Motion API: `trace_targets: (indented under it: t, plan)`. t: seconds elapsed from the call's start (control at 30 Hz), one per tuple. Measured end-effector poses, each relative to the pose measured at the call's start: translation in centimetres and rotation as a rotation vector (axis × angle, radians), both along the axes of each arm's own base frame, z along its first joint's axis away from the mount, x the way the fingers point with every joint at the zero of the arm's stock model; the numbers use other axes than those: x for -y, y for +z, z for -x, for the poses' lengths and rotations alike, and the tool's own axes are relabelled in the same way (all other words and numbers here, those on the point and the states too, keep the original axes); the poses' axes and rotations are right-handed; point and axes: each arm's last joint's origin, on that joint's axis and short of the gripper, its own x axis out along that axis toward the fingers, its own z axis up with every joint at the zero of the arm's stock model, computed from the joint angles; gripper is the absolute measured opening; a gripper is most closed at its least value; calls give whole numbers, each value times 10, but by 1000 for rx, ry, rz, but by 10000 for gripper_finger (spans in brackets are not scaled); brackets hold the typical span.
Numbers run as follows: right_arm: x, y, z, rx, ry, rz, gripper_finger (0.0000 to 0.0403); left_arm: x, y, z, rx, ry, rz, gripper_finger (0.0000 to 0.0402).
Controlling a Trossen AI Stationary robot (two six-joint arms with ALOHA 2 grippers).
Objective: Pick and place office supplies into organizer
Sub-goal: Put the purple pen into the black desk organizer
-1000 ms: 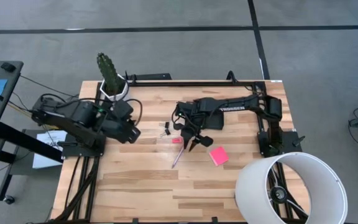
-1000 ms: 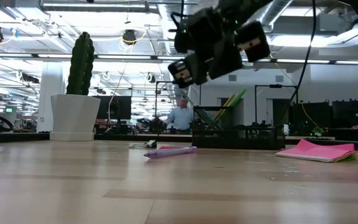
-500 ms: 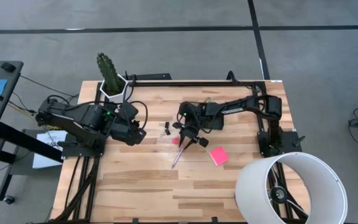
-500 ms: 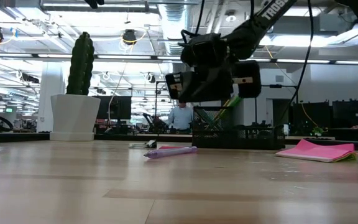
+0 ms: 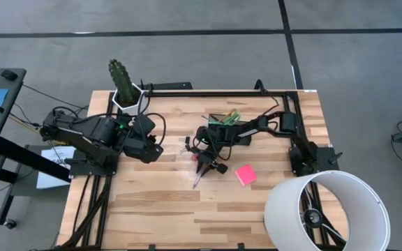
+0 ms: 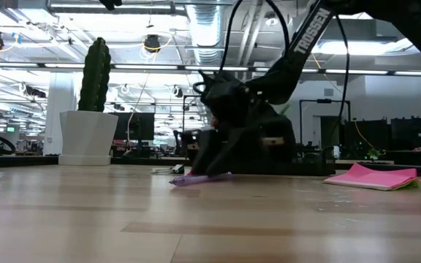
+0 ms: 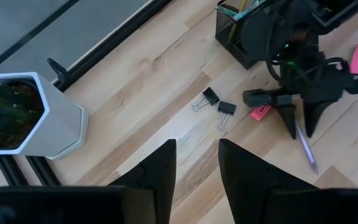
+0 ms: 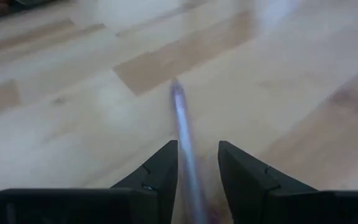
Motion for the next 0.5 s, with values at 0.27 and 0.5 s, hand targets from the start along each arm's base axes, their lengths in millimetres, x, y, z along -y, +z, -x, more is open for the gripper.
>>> trace_targets:
  t: [0.27, 0.5]
  plan:
    - [10, -20, 1, 4, 1, 5, 108, 0, 0, 1, -23, -23, -7, 114]
    - [13, -41, 4, -70, 2, -50, 108, 0, 0, 1, -36, -41, -2, 114]
